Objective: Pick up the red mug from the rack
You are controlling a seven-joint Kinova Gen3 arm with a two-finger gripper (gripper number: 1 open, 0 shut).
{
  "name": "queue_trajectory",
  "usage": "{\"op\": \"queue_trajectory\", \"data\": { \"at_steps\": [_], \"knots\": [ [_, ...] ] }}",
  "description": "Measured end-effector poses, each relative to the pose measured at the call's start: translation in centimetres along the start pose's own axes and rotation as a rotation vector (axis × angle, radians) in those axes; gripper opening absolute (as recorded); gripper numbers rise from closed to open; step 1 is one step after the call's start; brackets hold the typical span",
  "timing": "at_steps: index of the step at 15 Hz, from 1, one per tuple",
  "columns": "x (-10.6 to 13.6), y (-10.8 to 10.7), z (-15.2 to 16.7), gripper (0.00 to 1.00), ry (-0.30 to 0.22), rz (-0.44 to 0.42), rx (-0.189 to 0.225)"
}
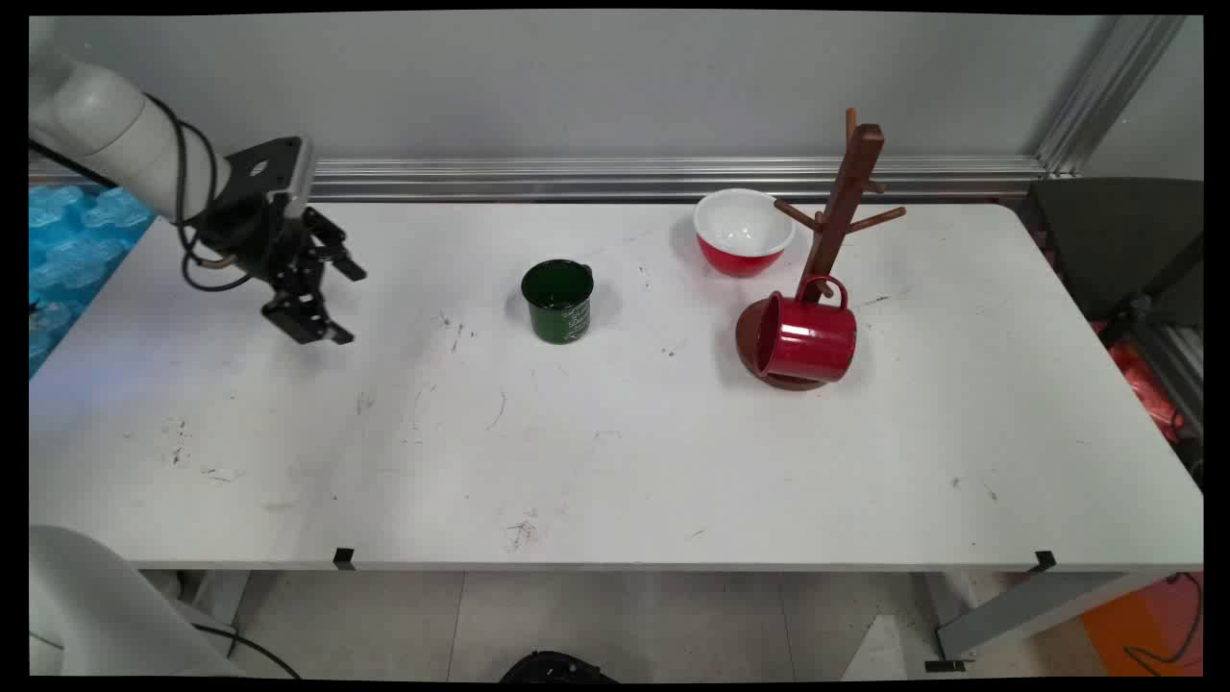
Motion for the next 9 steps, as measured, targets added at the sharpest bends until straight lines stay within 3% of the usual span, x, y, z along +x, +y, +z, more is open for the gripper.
{"op": "queue_trajectory", "data": {
  "at_steps": [9],
  "knots": [
    [9.0,1.4,0.0,1.0,0.199,-0.041,-0.067]
  ]
}}
